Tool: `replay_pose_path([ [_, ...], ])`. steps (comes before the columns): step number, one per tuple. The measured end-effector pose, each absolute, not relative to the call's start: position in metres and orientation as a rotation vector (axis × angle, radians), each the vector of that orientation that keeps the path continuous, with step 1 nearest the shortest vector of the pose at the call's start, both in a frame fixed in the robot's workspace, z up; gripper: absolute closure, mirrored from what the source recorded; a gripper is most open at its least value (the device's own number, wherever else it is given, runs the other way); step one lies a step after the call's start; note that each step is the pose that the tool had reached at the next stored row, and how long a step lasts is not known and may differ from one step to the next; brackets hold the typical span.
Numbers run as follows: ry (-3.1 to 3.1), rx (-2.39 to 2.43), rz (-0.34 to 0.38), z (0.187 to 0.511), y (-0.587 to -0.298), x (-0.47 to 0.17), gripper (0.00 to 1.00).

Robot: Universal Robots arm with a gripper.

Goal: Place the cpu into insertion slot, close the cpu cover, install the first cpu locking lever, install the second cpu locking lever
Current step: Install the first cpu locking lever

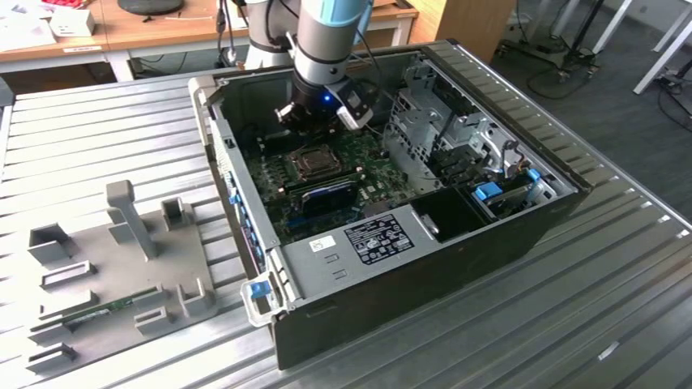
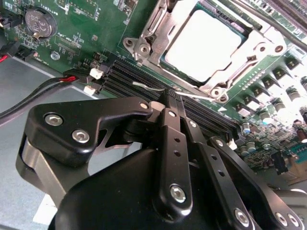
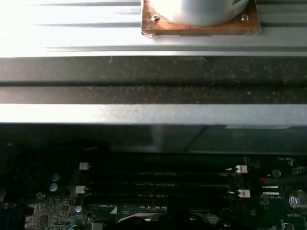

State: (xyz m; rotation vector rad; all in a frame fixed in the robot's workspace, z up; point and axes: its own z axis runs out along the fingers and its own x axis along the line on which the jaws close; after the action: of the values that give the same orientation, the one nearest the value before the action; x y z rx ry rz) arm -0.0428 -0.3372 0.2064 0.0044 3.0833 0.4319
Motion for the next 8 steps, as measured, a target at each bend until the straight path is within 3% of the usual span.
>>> replay_pose_path([
  [8,3.083,0.004,0.432,0.2046,-0.3371,-0.0416,0.9],
])
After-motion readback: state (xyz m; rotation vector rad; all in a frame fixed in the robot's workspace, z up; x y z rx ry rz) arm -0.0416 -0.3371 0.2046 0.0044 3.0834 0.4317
